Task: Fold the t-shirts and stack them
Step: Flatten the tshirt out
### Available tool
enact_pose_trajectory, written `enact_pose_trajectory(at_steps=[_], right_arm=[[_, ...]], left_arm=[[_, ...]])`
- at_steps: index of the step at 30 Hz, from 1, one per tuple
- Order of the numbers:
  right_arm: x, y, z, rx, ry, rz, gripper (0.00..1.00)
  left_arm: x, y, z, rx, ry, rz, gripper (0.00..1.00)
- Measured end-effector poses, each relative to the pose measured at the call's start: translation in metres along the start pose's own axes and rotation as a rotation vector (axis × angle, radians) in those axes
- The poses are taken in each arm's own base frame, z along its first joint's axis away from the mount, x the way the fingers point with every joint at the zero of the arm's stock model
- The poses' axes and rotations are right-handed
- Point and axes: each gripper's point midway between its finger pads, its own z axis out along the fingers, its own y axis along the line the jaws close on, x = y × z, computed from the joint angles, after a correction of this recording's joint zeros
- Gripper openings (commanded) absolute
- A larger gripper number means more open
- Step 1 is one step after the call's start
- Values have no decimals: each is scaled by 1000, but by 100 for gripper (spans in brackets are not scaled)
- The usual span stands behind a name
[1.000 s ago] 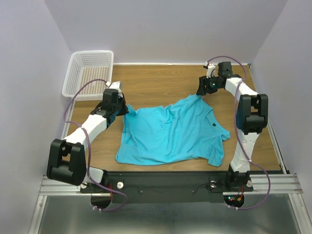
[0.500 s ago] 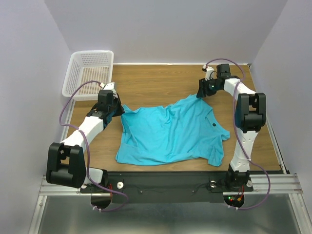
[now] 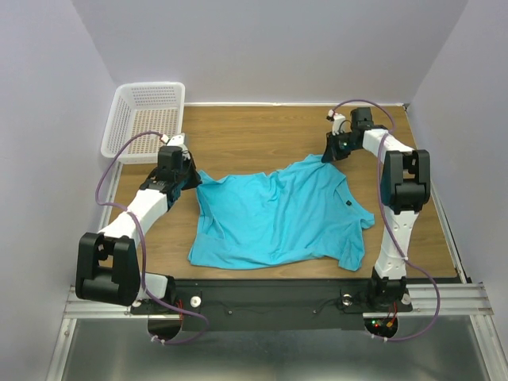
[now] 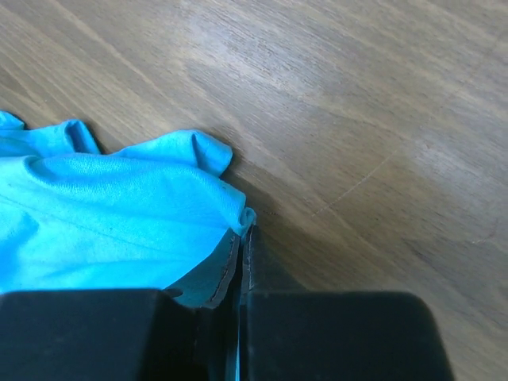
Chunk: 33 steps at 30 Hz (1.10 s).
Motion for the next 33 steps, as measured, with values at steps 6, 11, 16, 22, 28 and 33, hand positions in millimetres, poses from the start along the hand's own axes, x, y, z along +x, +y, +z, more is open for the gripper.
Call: enact_pose_trajectory(at_steps=[6, 11, 16, 22, 28, 33], right_arm=[[-11, -4, -16, 55, -17, -29, 1], [-42, -10, -60, 149, -102, -67, 1], [-57, -33, -92, 281, -157, -60, 0], [-40, -54, -92, 354, -138, -6, 1], [-31, -63, -76, 347, -122, 19, 1], [-23, -63, -61, 302, -104, 23, 1]], left_arm=[[-4, 9, 0, -17, -10, -19, 0], [-9, 18, 0, -37, -23, -37, 0], [-21, 27, 3, -59, -52, -67, 0], [-37, 28, 29, -59, -60, -87, 0], [-37, 23, 68, -22, -18, -96, 0], [-38, 15, 79, 22, -5, -93, 0]])
